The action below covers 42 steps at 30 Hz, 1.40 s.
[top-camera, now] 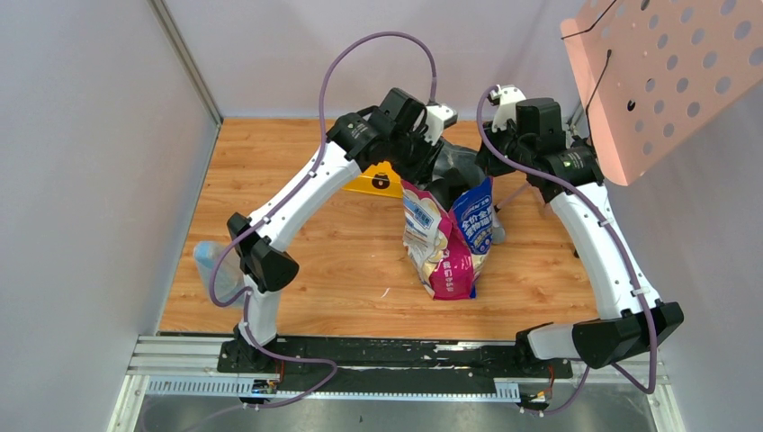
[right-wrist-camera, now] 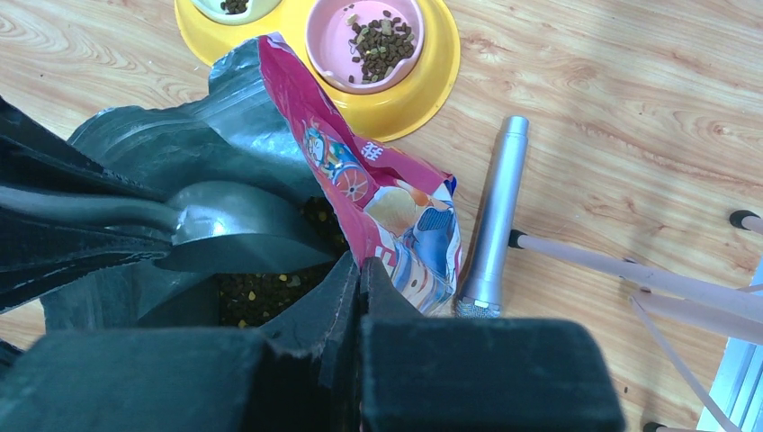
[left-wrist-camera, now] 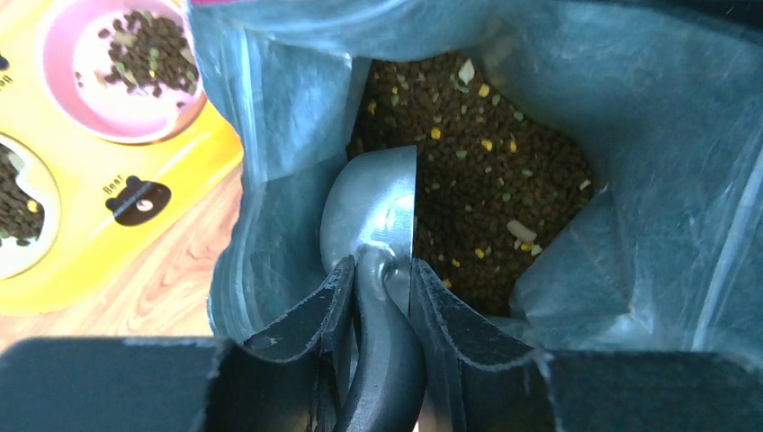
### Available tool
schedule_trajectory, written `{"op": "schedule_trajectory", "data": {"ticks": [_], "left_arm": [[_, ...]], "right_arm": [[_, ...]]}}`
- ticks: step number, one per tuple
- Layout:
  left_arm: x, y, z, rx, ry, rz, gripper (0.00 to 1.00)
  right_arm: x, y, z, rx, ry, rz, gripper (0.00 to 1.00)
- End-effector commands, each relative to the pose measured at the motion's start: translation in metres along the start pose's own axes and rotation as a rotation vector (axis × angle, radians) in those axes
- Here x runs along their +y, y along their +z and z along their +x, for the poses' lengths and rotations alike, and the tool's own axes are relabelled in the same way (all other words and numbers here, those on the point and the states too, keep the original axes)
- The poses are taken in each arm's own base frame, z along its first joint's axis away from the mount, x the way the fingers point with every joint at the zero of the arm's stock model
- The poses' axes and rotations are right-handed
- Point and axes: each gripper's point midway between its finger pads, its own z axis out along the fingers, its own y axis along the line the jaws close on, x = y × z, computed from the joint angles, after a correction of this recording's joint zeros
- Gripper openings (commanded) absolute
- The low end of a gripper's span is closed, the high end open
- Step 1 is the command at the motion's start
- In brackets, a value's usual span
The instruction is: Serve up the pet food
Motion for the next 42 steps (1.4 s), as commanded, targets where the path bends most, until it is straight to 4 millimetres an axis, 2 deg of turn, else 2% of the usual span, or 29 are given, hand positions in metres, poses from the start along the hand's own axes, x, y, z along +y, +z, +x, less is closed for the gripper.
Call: {"op": "schedule_trajectory", "data": {"ticks": [1, 7, 12, 17, 21, 25, 26, 28, 33, 39, 42], "left_arm": [[-0.013, -0.003, 0.016, 0.074, 0.022, 0.075, 0.0], [-0.005, 0.002, 0.031, 0.131, 0.004, 0.036, 0.0], [0.027, 0.017, 0.029, 0.115, -0.027, -0.141, 0.0], [0.042, 0.042, 0.033, 0.124, -0.047, -0.222, 0.0], [0.039, 0.053, 0.043, 0.164, -0.041, -0.209, 0.0], [0.026, 0.062, 0.07, 0.24, -0.057, -0.125, 0.0], [0.016, 0.065, 0.082, 0.271, -0.072, -0.066, 0.0], [-0.002, 0.066, 0.092, 0.295, -0.082, 0.042, 0.0], [-0.02, 0.063, 0.083, 0.236, -0.094, 0.195, 0.0], [0.003, 0.051, 0.06, 0.169, -0.217, 0.234, 0.0], [0.005, 0.04, 0.046, 0.132, -0.253, 0.313, 0.0]], "right_arm": [[0.005, -0.026, -0.063, -0.245, -0.023, 0.003, 0.0], [0.006, -0.025, -0.064, -0.245, -0.025, 0.002, 0.0], [0.013, -0.019, -0.066, -0.239, -0.03, -0.011, 0.0], [0.015, -0.015, -0.07, -0.244, -0.039, -0.007, 0.0], [0.017, -0.015, -0.069, -0.242, -0.04, -0.01, 0.0], [0.016, -0.014, -0.064, -0.234, -0.039, -0.009, 0.0], [0.016, -0.014, -0.064, -0.232, -0.038, -0.01, 0.0], [0.016, -0.014, -0.062, -0.23, -0.039, -0.01, 0.0], [0.016, -0.014, -0.06, -0.229, -0.038, -0.008, 0.0], [0.015, -0.012, -0.057, -0.224, -0.038, -0.008, 0.0], [0.015, -0.012, -0.057, -0.224, -0.037, -0.008, 0.0]]}}
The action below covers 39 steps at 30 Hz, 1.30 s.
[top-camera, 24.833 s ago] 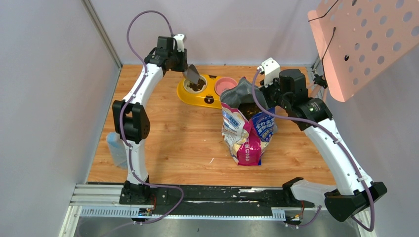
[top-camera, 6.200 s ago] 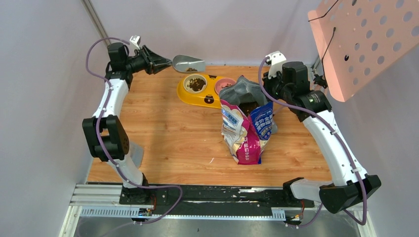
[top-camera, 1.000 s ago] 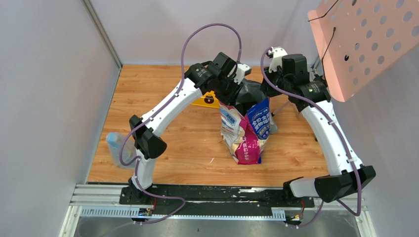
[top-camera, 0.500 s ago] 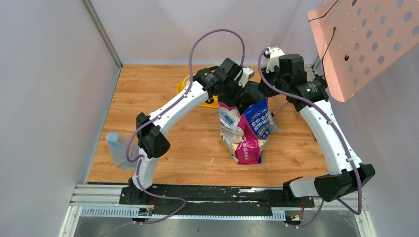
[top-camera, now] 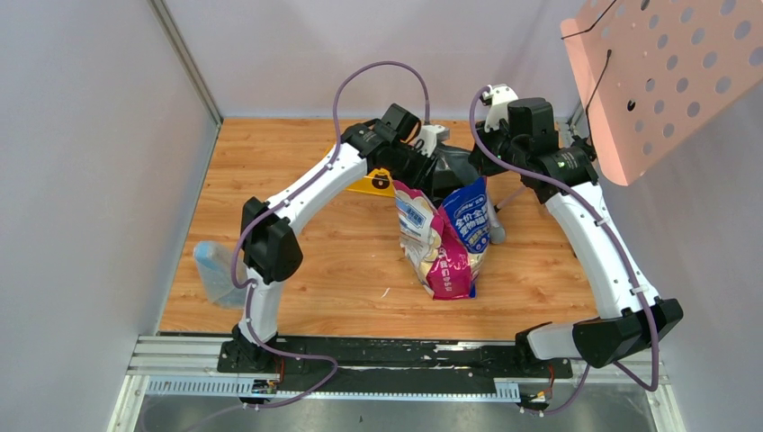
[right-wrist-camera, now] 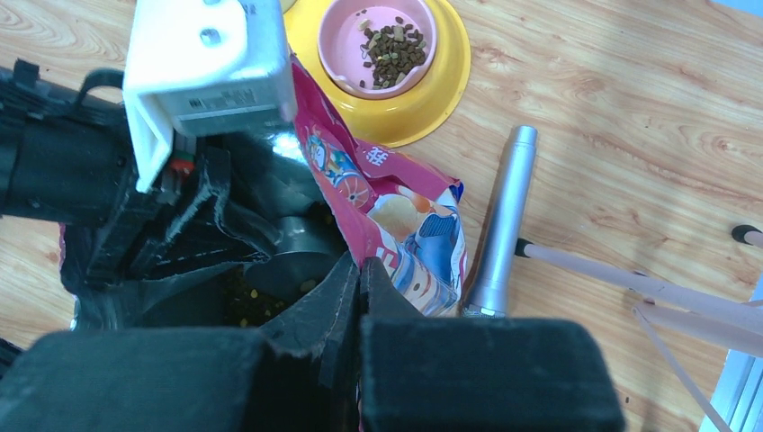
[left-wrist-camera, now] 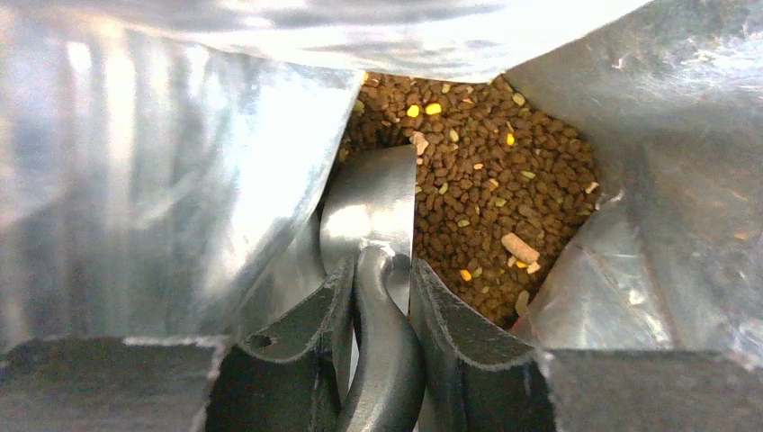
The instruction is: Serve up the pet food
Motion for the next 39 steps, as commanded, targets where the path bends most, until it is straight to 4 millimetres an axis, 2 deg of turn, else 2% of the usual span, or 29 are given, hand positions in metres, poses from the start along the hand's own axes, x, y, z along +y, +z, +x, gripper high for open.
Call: {"op": "schedule_trajectory", "data": {"ticks": [1, 6, 17, 21, 27, 34, 39], "left_arm": [[-0.011, -0.028, -0.01, -0.009, -0.092, 0.176, 0.0], [-0.019, -0.042, -0.018, -0.023, -0.154, 0.324, 0.0], [-0.01, -0.058, -0.028, -0.08, -0.191, 0.303, 0.0], [-0.012, -0.079, -0.039, -0.123, -0.214, 0.356, 0.0], [0.0, -0.098, -0.048, -0.175, -0.304, 0.352, 0.0], [0.003, -0.116, -0.059, -0.229, -0.306, 0.329, 0.0], [0.012, -0.133, -0.065, -0.285, -0.309, 0.244, 0.0]], "right_arm": [[0.002, -0.015, -0.054, -0.221, -0.011, 0.002, 0.0], [0.0, -0.014, -0.052, -0.218, -0.009, 0.012, 0.0], [-0.003, -0.011, -0.049, -0.208, -0.045, 0.021, 0.0], [-0.006, -0.013, -0.049, -0.213, -0.053, 0.039, 0.0], [-0.007, -0.012, -0.043, -0.203, -0.059, 0.043, 0.0], [-0.009, -0.01, -0.042, -0.203, -0.067, 0.053, 0.0], [-0.01, -0.01, -0.044, -0.206, -0.07, 0.055, 0.0]]}}
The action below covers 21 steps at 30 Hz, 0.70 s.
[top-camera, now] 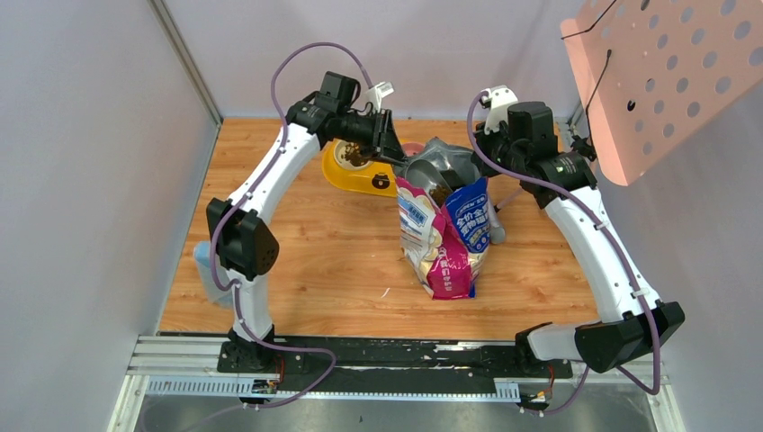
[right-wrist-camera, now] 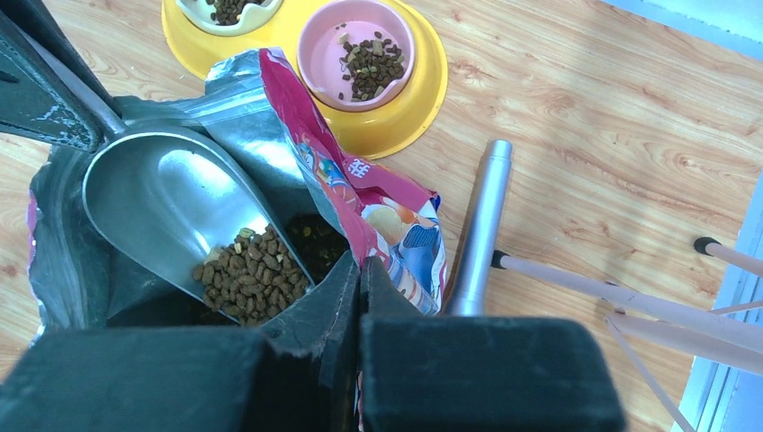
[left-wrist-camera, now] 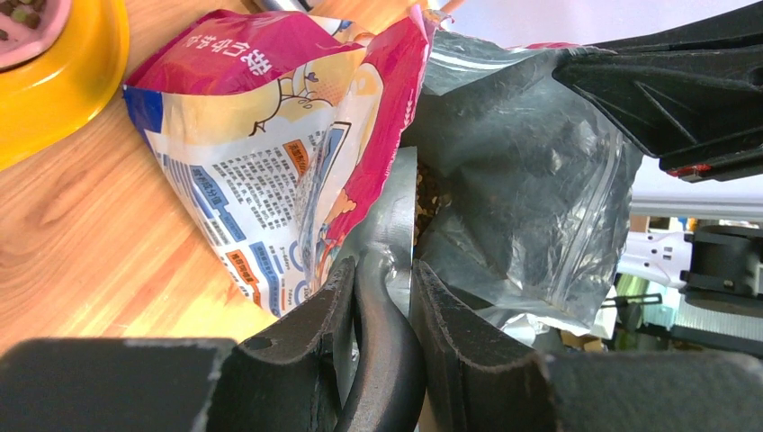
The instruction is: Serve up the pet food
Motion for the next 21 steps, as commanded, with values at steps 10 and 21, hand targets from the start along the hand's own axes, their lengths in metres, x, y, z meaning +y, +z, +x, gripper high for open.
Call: {"op": "schedule_trajectory", "data": {"ticks": [10, 21], "left_arm": [[-0.028, -0.065, -0.04, -0.199, -0.028, 0.033, 0.0], [-0.045, -0.077, -0.038, -0.21, -0.054, 0.114, 0.0]], "right_arm": [[-0.006, -0.012, -0.042, -0.168, -0.023, 0.029, 0.0], [-0.007, -0.013, -0.042, -0.169, -0.026, 0.034, 0.0]]}}
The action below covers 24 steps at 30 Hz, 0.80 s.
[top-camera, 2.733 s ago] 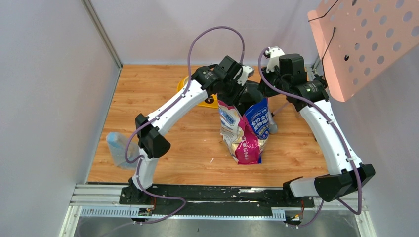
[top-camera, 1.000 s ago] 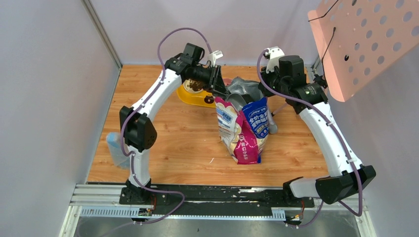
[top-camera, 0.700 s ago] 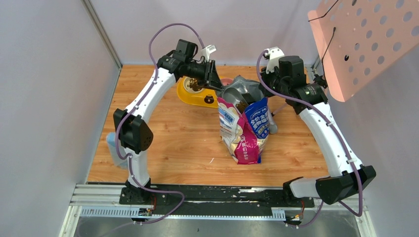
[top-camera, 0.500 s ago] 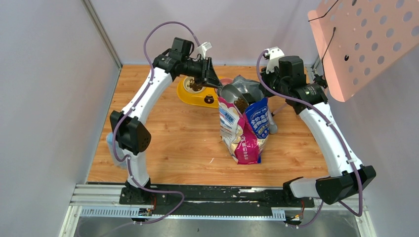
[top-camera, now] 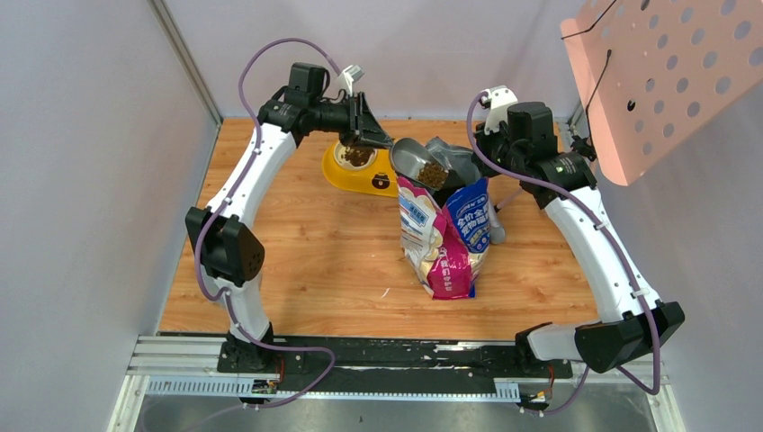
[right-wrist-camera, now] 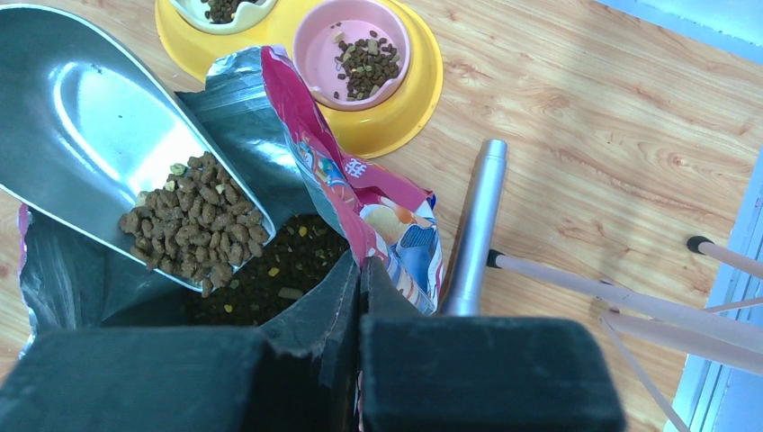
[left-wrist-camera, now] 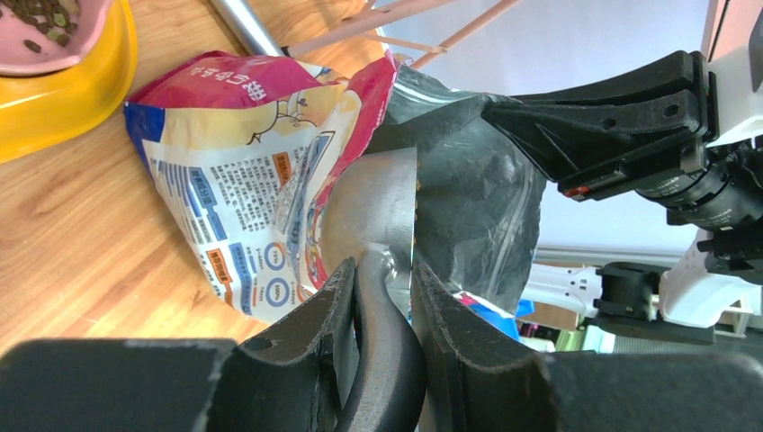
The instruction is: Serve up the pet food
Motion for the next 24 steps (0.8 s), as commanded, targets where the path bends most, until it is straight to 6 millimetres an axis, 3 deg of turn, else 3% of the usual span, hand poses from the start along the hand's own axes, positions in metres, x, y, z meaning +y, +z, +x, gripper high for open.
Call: {"op": "schedule_trajectory", "data": {"ticks": [1, 7, 9, 14, 21, 24], "left_arm": [[-0.041, -0.024, -0.009, -0.06, 0.064, 0.092, 0.0], [-0.053, -0.03, -0.009, -0.04, 0.016, 0.181, 0.0], [-0.048, -0.023, -0.003, -0.008, -0.067, 0.226, 0.0], [-0.013, -0.001, 0.017, 0.099, -0.276, 0.257, 0.0], [-0.003, 0.0, 0.023, 0.124, -0.378, 0.263, 0.0], [-0.006, 0.019, 0.018, 0.16, -0.374, 0.269, 0.0]], "right_arm": [[-0.005, -0.013, -0.043, -0.171, -0.016, 0.027, 0.0], [-0.006, -0.016, -0.043, -0.173, -0.021, 0.032, 0.0], [-0.007, -0.017, -0.042, -0.169, -0.026, 0.034, 0.0], [-0.006, -0.017, -0.041, -0.162, -0.027, 0.027, 0.0], [-0.007, -0.019, -0.043, -0.168, -0.03, 0.033, 0.0], [-0.006, -0.014, -0.036, -0.151, -0.03, 0.026, 0.0]]}}
